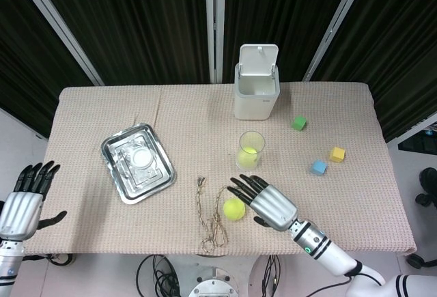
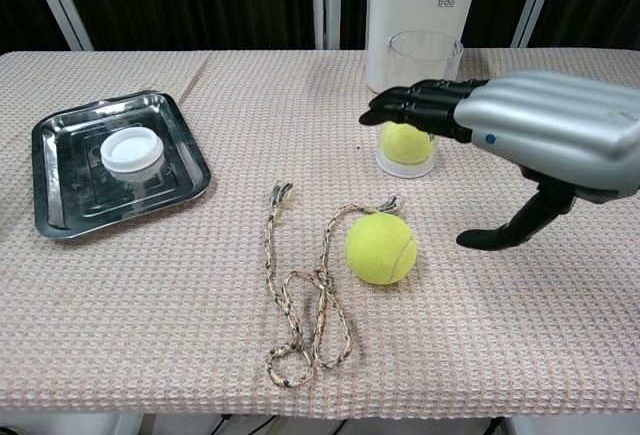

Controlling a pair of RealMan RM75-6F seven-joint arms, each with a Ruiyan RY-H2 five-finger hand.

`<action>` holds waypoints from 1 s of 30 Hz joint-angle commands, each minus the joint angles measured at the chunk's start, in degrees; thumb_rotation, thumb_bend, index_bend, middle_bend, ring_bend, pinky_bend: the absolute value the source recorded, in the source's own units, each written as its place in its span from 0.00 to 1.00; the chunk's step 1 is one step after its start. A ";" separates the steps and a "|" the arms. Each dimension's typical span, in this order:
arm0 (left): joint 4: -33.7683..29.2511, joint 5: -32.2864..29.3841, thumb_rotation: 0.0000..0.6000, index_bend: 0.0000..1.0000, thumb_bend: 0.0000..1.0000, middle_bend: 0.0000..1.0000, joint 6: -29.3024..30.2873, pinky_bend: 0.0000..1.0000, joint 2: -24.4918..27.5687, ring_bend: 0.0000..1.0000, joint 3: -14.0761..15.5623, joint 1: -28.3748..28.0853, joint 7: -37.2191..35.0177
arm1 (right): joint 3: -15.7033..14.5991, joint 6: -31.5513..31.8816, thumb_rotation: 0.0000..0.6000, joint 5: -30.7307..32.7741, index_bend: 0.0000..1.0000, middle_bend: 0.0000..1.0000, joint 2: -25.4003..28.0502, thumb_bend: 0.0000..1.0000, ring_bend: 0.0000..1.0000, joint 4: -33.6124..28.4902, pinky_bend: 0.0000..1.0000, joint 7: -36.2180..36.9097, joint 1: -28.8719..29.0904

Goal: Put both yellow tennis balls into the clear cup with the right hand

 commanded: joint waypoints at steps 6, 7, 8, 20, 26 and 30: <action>0.55 -0.51 1.00 0.04 0.05 0.01 0.01 0.00 0.12 0.00 -0.10 0.23 -1.14 | -0.50 -3.51 1.00 3.38 0.01 0.07 -4.70 0.16 0.00 4.46 0.17 -2.11 0.28; 0.55 -0.53 1.00 0.04 0.05 0.01 0.05 0.00 0.20 0.00 -0.16 0.24 -1.17 | -0.41 -3.58 1.00 3.65 0.02 0.07 -5.28 0.16 0.01 5.05 0.18 -2.48 0.27; 0.54 -0.58 1.00 0.04 0.05 0.01 0.08 0.00 0.24 0.00 -0.22 0.23 -1.22 | -0.31 -3.61 1.00 3.86 0.03 0.08 -5.71 0.17 0.02 5.45 0.18 -2.75 0.27; 0.81 -1.69 1.00 0.04 0.05 0.01 -0.38 0.00 0.03 0.00 -0.60 0.30 -1.41 | 1.00 -5.22 1.00 6.03 0.18 0.21 -10.56 0.18 0.18 8.73 0.22 -3.79 1.32; 1.02 -1.85 1.00 0.04 0.05 0.01 -0.32 0.00 0.07 0.00 -0.70 0.38 -1.63 | 1.51 -4.97 1.00 6.60 0.32 0.29 -12.34 0.21 0.26 9.97 0.29 -4.90 1.61; 1.24 -1.78 1.00 0.04 0.05 0.01 -0.50 0.00 0.02 0.00 -0.69 0.28 -1.55 | 1.76 -3.62 1.00 6.53 0.45 0.37 -12.74 0.30 0.35 10.50 0.38 -6.12 1.29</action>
